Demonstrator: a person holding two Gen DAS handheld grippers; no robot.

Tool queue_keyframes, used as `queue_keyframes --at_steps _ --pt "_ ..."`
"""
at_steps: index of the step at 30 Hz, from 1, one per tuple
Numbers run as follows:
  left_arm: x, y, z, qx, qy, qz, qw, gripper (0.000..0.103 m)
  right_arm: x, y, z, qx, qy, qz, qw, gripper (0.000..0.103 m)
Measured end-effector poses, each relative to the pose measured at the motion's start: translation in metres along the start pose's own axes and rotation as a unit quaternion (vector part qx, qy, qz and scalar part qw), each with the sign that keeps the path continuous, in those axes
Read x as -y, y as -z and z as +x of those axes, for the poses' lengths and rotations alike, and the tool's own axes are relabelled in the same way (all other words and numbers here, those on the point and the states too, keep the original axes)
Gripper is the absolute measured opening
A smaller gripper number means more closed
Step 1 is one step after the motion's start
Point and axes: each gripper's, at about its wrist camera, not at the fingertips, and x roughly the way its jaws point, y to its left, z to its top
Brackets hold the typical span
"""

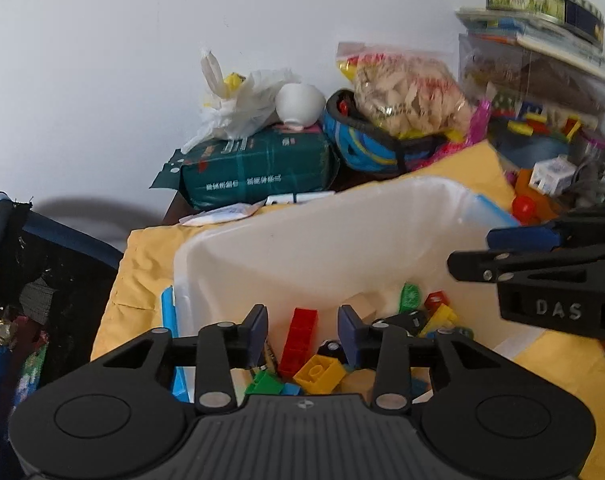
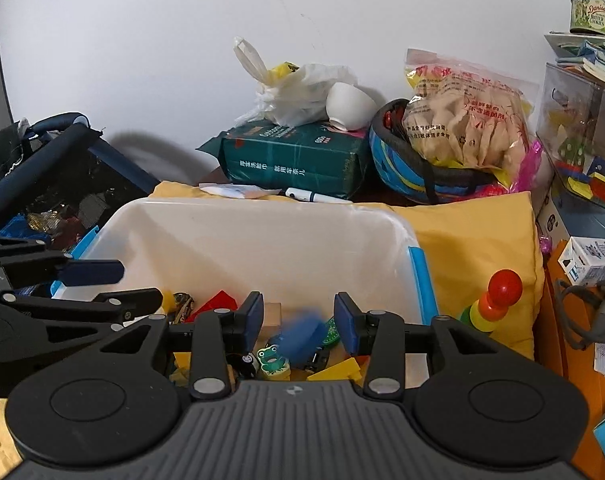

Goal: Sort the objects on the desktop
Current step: 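Carry the yellow brick and blue disc over the white bin and open both tools, then bring both tools back to the toy pile, then grasp the blue brick with the left tool while the right tool grasps the orange brick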

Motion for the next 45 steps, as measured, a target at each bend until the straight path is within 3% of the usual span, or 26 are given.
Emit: queue_keyframes --at_steps 8,12,15,19,22,31,33,35,39,45 --pt "0.005 0.008 -0.043 0.041 0.013 0.006 0.999 0.046 -0.001 0.0 -0.028 0.032 -0.022 -0.009 0.999 0.043" --pt "0.006 0.034 -0.066 0.053 0.016 0.02 0.9983 0.052 -0.001 0.015 -0.052 0.051 -0.053 -0.021 0.997 0.043" --pt "0.006 0.058 -0.068 0.035 0.036 0.027 0.9984 0.054 0.0 0.041 -0.066 0.044 -0.078 -0.029 0.996 0.043" --pt "0.014 0.085 -0.058 0.0 0.048 0.039 0.9981 0.054 -0.007 0.08 -0.049 -0.013 -0.092 -0.046 0.995 0.042" --pt "0.02 0.096 -0.048 -0.013 0.058 0.046 0.9972 0.054 -0.011 0.098 -0.023 -0.055 -0.109 -0.03 0.992 0.034" --pt "0.022 0.105 -0.024 -0.036 0.066 0.047 0.996 0.054 -0.014 0.117 0.034 -0.123 -0.152 0.015 0.981 0.032" --pt "0.022 0.107 -0.019 -0.036 0.073 0.051 0.9953 0.054 -0.014 0.124 0.038 -0.126 -0.168 0.018 0.978 0.032" --pt "0.023 0.109 -0.009 -0.043 0.078 0.059 0.9943 0.054 -0.018 0.128 0.036 -0.131 -0.182 0.015 0.974 0.017" --pt "0.029 0.112 0.011 -0.056 0.088 0.062 0.9926 0.053 -0.038 0.134 0.024 -0.125 -0.168 -0.055 0.976 0.017" --pt "0.037 0.113 0.036 -0.055 0.096 0.054 0.9925 0.053 -0.026 0.139 -0.006 -0.102 -0.139 -0.051 0.984 0.017"
